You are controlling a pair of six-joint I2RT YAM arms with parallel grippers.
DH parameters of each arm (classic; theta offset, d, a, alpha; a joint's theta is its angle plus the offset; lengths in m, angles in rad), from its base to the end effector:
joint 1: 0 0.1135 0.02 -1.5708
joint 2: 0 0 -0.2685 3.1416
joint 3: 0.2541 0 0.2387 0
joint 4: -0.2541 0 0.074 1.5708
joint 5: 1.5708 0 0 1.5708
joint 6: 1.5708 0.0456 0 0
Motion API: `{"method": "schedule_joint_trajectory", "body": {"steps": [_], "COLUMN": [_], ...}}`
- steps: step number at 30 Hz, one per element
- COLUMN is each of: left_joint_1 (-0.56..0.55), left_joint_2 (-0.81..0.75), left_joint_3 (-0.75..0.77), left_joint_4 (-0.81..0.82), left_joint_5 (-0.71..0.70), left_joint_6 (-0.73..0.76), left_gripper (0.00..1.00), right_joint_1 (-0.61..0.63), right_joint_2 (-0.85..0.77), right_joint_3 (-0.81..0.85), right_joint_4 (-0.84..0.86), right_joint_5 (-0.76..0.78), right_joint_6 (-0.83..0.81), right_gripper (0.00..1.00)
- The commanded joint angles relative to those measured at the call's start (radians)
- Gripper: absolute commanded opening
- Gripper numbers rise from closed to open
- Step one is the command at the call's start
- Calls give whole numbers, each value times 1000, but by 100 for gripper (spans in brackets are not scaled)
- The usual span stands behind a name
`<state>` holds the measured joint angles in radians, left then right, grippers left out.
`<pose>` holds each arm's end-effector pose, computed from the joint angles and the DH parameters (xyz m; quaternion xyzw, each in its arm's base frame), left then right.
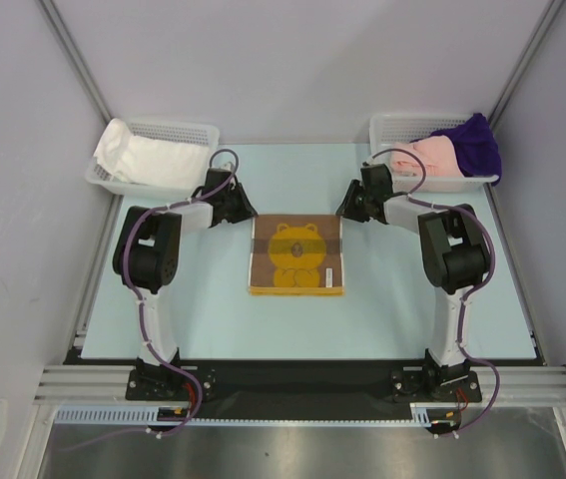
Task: Fold and stack the towels
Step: Fold the towel
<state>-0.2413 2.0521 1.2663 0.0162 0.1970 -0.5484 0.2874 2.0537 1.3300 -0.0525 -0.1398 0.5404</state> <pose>0.4206 -0.1127 0.1479 -0.1023 0.9114 -0.2329 0.3234 0.4226 0.1315 0.1598 0.0892 0.9159 0.2142 0.3275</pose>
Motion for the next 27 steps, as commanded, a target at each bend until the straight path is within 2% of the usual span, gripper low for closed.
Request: {"method": "schedule_joint_trajectory", "body": {"steps": [1, 5, 7, 11, 12, 14, 18, 27], "left_joint_1": [-10, -12, -12, -12, -13, -13, -13, -13], "left_joint_2": [13, 13, 14, 14, 13, 8, -3, -76], "left_joint_3": [28, 31, 39, 48, 50, 54, 58, 36], "left_joint_4": [-5, -4, -7, -9, -9, -9, -4, 42], "left_joint_5": [13, 18, 22, 22, 25, 25, 35, 41], "left_joint_6": [19, 15, 13, 15, 15, 12, 2, 1], "left_gripper": [23, 13, 11, 1, 0, 0, 0, 0], "right_joint_1": [10, 12, 12, 12, 13, 12, 9, 2], "right_joint_2": [-3, 3, 8, 8, 8, 6, 10, -70], "right_joint_3": [17, 28, 31, 34, 37, 46, 83, 29], "right_joint_4": [2, -3, -4, -4, -6, -10, -29, 37], "right_joint_5": [-10, -18, -18, -21, -24, -23, -17, 2], "right_joint_6": [-20, -20, -17, -19, -20, -23, -36, -53], "right_gripper": [33, 33, 32, 26, 20, 16, 0, 0]}}
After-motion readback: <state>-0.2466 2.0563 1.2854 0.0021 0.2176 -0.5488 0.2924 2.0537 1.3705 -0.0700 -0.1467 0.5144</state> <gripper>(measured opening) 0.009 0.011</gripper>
